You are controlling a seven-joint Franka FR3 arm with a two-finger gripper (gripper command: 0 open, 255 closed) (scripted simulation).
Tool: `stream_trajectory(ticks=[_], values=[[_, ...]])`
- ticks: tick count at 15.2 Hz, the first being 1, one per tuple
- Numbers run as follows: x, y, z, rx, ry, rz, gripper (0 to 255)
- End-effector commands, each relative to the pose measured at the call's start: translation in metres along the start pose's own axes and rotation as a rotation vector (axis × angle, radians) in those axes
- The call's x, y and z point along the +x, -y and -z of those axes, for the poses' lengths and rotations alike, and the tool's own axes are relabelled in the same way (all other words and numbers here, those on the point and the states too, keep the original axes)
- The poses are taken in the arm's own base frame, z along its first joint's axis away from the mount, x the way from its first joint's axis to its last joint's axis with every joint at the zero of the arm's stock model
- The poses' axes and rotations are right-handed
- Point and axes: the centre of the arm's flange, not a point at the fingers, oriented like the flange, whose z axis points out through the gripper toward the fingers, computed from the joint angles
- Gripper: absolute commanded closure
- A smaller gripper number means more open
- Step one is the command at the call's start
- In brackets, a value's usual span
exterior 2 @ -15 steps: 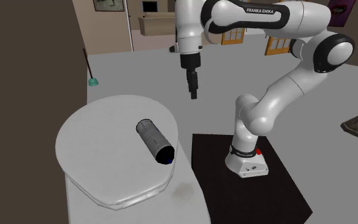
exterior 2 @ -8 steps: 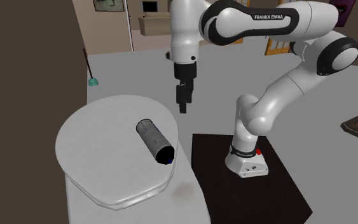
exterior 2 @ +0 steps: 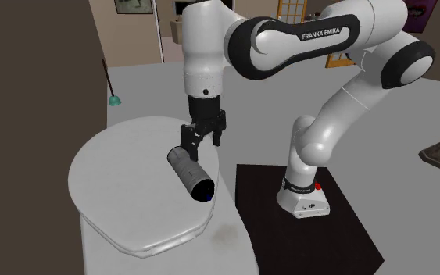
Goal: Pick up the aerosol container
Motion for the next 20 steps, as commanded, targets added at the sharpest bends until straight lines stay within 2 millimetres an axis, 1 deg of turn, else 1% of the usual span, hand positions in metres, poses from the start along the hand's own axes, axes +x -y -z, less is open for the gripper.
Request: stream_trajectory(ticks=[1, 2, 3, 10, 12, 13, 20], values=[[0.005, 0.027, -0.007, -0.004, -0.017, -0.099, 0], [0.008, 0.039, -0.010, -0.008, -0.026, -0.144, 0], [0.011, 0.048, -0.012, -0.010, -0.032, -0.175, 0], [0.011, 0.046, -0.049, -0.010, -0.032, -0.175, 0], [0.011, 0.046, -0.052, -0.010, -0.032, -0.175, 0], [0.011, 0.047, -0.052, -0.010, -0.032, -0.175, 255], [0.012, 0.046, -0.052, -0.010, -0.032, -0.175, 255]])
